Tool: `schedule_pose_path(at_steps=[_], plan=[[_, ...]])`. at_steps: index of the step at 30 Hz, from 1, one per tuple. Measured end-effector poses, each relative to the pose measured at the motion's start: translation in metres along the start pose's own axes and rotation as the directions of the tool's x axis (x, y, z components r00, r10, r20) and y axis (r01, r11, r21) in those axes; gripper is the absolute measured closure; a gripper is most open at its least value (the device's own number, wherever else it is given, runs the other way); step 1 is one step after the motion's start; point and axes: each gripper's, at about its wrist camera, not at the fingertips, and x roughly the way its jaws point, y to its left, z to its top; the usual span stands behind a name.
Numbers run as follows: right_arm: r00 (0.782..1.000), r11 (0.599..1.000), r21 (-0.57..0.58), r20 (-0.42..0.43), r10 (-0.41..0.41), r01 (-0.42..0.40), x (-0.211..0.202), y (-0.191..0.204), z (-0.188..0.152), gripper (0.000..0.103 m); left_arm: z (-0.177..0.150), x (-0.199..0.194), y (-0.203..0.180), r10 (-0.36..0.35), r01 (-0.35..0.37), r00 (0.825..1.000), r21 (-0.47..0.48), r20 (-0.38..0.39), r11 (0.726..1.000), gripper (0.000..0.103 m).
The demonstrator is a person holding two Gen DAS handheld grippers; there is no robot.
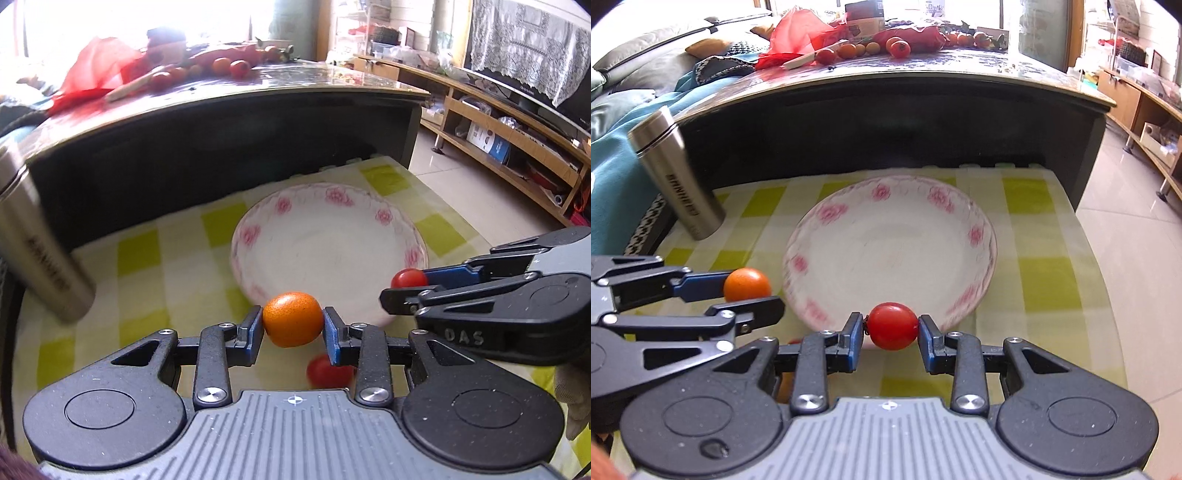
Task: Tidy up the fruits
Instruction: 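Carry both fruits over the white floral plate and open both tools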
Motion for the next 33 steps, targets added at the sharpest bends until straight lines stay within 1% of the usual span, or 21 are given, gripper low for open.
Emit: schedule_pose_path(at_steps=[4,7,10,20,29,33], plan=[[1.0,1.0,-0.026,-0.002,-0.006,0.006,0.016,-0.006,0.007,0.065,0.006,0.02,-0.002,0.006,-0.005,1.0,0.029,-0.019,1.0,0.061],[1.0,0.999,-0.04,-0.011,-0.008,0.007,0.027,-0.01,0.008,0.065,0.006,0.031,0.0,0.009,-0.008,0.999,0.03,-0.031,1.0,0.06],[1.0,0.999,-0.044,-0.013,-0.006,0.005,0.034,-0.013,0.01,0.065,0.008,0.035,-0.003,0.025,-0.024,0.999,0.054,-0.024,0.998,0.061],[1.0,0.999,-0.045,0.003,-0.006,0.006,0.038,-0.016,0.013,0.064,0.011,0.039,-0.003,0.041,-0.039,0.999,0.054,-0.029,0.998,0.06],[1.0,1.0,-0.02,0.004,-0.002,0.002,0.038,-0.019,0.014,0.064,0.013,0.038,-0.001,0.071,-0.07,0.997,0.059,-0.021,0.996,0.048],[1.0,1.0,-0.015,0.008,-0.002,0.002,0.035,-0.019,0.015,0.061,0.013,0.035,0.002,0.078,-0.077,0.997,0.05,-0.017,0.996,0.044]])
